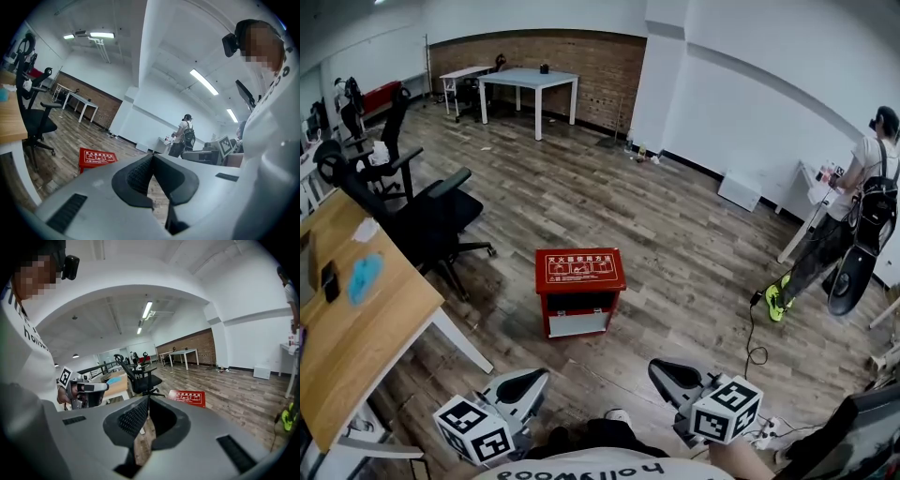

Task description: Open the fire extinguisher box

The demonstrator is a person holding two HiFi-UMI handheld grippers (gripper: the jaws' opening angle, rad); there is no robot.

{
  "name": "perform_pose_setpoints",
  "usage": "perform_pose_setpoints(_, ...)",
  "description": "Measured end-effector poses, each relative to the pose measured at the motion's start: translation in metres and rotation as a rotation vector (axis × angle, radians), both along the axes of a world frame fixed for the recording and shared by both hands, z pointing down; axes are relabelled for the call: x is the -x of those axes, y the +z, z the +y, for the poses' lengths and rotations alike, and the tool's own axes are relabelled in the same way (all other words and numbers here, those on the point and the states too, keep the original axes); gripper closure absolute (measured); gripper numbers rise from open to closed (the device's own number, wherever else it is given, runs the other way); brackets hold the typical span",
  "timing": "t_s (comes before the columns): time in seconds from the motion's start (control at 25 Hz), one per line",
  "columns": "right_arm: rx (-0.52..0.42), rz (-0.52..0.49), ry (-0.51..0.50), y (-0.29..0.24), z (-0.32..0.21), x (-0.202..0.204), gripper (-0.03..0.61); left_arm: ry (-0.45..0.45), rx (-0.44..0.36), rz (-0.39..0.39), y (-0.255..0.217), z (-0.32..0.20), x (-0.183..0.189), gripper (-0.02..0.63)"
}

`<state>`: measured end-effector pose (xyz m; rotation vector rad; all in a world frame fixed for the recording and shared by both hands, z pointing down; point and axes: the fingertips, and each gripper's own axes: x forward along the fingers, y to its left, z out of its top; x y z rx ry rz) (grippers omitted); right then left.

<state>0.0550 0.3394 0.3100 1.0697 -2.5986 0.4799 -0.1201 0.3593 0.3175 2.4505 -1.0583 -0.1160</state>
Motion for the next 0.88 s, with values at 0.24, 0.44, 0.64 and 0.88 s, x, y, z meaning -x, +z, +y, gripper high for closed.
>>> perform_pose_setpoints(0.24, 0.013, -0.028, -0.034, -0.004, -0.034, -0.019, 0.568, -0.038, 0.017, 0.018, -0.001, -0.029, -0.021, 0.607)
perform_pose_setpoints(0.44, 0.025, -0.042, -0.087, -0.005, -0.066, -0.035, 0.568, -0.073, 0.022, 0.014, -0.001, -0.056, -0.042, 0.607)
perform_pose_setpoints(0.64, 0.028, -0.049, -0.158, -0.001, -0.095, -0.045, 0.568, -0.112, 0.029, 0.011, 0.002, -0.082, -0.062, 0.607)
perform_pose_setpoints(0.88, 0.045, 0.004, -0.218, 0.011, -0.125, -0.067, 0.568, -0.159, 0.04, -0.003, 0.006, -0.104, -0.088, 0.607)
